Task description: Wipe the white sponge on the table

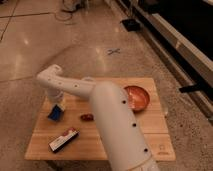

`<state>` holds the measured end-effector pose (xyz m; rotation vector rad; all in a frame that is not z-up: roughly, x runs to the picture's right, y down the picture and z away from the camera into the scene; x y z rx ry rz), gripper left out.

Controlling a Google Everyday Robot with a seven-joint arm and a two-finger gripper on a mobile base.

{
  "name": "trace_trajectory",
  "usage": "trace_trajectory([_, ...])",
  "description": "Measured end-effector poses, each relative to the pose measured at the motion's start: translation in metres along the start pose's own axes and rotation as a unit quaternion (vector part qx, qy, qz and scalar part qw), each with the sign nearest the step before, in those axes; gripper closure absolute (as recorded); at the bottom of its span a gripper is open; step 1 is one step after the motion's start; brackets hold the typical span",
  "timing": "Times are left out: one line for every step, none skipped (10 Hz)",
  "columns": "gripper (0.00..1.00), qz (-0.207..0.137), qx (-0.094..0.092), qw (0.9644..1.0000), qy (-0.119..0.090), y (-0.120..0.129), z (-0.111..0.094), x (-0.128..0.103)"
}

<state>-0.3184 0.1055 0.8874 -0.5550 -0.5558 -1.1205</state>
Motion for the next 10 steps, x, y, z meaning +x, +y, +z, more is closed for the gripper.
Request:
trace_trajectory([1.0,-0.012,0.002,0.9999,-0.006,-0.006,0.002,-0.01])
trace_trajectory([1.0,-0.023,0.003,0.9997,-0.012,-0.009,0.003,-0.019])
trace_trajectory([1.0,-0.035,0.003,0.9992,-0.021,-0.007,0.002,-0.03])
trace_trajectory([1.0,-0.042,0.001,0.9987,-0.028,0.001,0.001,-0.038])
trace_trajectory([1.0,-0.044,-0.001,0.9985,-0.032,0.009,0.0,-0.041])
trace_trajectory([1.0,-0.039,-0.009,0.9986,-0.034,0.028,0.0,-0.04])
trace_trajectory([1.0,-0.03,-0.013,0.9989,-0.034,0.039,0.0,-0.036])
trace_trajectory([1.0,-0.018,-0.022,0.9991,-0.033,0.055,-0.001,-0.029])
trace_trajectory([0.98,-0.018,-0.021,0.9991,-0.033,0.055,-0.001,-0.029])
trace_trajectory([0.89,-0.019,-0.02,0.9991,-0.033,0.053,0.0,-0.031])
